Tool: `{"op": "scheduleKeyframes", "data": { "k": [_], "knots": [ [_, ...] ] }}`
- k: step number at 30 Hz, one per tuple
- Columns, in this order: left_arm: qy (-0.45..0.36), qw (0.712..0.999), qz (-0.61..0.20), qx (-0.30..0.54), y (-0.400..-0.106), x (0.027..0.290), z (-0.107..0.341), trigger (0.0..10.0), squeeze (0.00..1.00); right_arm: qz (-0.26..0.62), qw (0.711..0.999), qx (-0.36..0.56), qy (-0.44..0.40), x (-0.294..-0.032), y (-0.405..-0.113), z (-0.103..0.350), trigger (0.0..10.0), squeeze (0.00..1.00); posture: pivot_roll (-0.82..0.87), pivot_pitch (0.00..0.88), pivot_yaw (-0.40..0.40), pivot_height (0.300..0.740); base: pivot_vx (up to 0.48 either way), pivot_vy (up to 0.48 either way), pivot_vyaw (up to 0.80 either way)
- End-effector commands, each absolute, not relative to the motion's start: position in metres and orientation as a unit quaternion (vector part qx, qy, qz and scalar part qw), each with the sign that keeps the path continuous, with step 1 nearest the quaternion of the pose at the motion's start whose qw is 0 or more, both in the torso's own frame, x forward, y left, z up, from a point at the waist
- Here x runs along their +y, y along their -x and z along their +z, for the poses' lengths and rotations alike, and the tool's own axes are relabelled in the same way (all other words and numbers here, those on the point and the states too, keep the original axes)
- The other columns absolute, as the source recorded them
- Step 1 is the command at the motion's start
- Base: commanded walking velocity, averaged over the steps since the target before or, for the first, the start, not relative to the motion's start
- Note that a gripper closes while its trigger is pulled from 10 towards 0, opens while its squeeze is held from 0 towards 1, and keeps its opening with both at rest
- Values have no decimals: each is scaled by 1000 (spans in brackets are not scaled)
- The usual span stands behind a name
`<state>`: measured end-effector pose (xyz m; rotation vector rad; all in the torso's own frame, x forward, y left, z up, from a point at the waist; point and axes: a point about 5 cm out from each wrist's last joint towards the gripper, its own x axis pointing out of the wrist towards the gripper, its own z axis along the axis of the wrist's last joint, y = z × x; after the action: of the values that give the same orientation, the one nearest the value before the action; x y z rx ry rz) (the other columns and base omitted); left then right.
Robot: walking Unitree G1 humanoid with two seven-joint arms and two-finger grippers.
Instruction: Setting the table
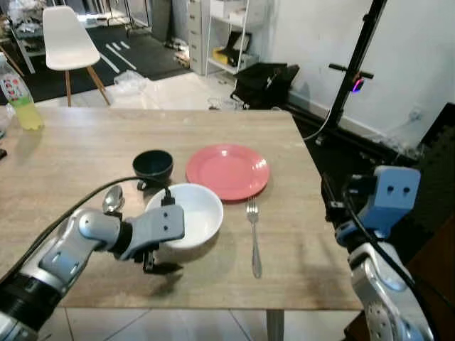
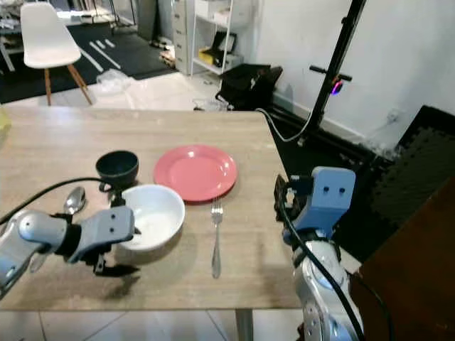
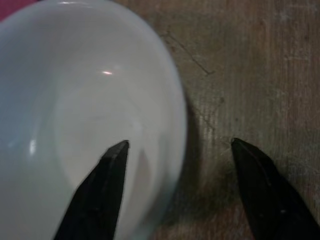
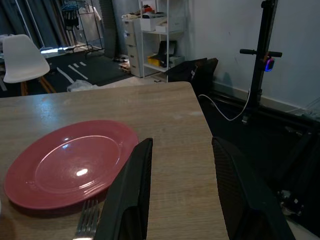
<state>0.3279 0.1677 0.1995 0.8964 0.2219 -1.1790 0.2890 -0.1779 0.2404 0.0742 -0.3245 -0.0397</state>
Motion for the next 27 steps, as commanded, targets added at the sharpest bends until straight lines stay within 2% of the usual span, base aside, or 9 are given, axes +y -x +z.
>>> {"op": "scheduleKeyframes", "data": {
  "k": [1, 27],
  "knots": [
    [-413, 725, -542, 102, -329, 168, 196, 0, 0, -28, 986, -158, -36, -181, -286, 239, 10000, 0, 52, 78, 31, 740, 0, 0, 0],
    [-430, 725, -534, 76, -334, 170, 197, 0, 0, -24, 986, -159, -35, -181, -287, 240, 10000, 0, 52, 72, 20, 740, 0, 0, 0]
  ]
}}
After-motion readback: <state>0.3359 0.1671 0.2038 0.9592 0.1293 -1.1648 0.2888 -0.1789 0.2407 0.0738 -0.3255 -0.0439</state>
